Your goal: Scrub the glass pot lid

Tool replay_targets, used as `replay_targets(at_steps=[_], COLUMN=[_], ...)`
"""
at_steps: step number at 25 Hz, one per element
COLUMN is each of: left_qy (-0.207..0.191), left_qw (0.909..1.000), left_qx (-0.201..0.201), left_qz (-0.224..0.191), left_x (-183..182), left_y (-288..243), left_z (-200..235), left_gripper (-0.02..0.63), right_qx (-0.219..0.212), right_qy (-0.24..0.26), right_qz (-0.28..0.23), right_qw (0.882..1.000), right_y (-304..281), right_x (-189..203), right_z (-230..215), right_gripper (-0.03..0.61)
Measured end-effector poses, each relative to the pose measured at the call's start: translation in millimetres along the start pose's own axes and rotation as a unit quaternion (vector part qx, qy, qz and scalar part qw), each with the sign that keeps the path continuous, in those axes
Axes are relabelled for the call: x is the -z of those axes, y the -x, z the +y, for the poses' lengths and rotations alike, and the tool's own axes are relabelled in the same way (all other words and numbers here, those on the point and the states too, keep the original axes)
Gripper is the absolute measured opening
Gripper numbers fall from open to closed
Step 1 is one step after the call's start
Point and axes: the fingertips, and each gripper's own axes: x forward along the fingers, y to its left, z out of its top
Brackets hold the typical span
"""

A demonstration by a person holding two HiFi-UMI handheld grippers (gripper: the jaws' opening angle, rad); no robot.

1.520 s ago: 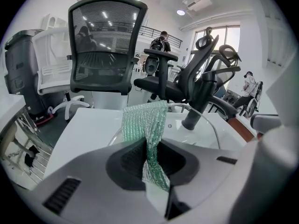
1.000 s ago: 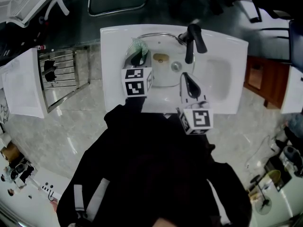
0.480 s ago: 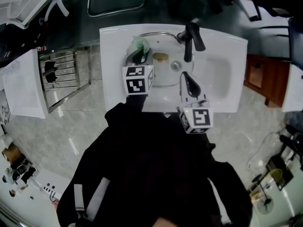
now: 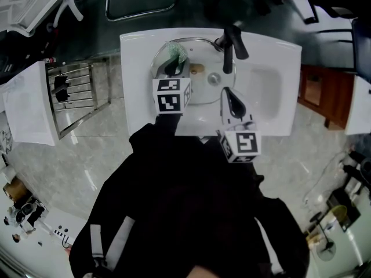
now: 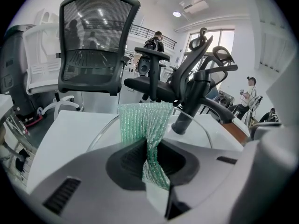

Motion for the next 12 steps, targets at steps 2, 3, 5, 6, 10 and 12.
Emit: replay_targets(at_steps=[2, 3, 5, 6, 10, 12], left_qy=[-0.001, -0.002, -0.004, -0.005, -0.008, -0.007], left_qw=[1.0000, 1.0000, 1.0000, 1.0000, 0.9999, 0.9999], left_qx=[0.002, 0.003, 0.006, 0.008, 0.013, 0.014], left_qz=[0.000, 0.000, 0.001, 0.001, 0.001, 0.002], left_x=[0.1, 0.1, 0.3, 0.4, -0.8, -2.6], left_y=[-1.1, -1.5, -2.5, -3.1, -5.8, -6.6], left_z=[-1.1, -1.6, -3.6, -5.3, -10.9, -12.1], left_gripper=[0.060, 0.060, 0.060, 0.060, 0.060, 0.060], right_qx=[-0.001, 0.000, 0.001, 0.001, 0.001, 0.002], right_qy=[-0.003, -0.002, 0.001, 0.001, -0.003, -0.003], right_qz=[0.001, 0.000, -0.001, -0.002, 0.000, -0.001], right_qw=[1.000, 1.000, 1.000, 1.000, 1.000, 1.000], right_y=[0.8, 0.9, 1.2, 1.4, 3.2, 3.6], right_x=[-0.2, 0.2, 1.7, 1.9, 0.6, -0.8], right_z=[1.2, 1.0, -0.4, -0.8, -0.1, -1.4], right_gripper=[0.003, 0.003, 0.003, 0.003, 0.003, 0.003])
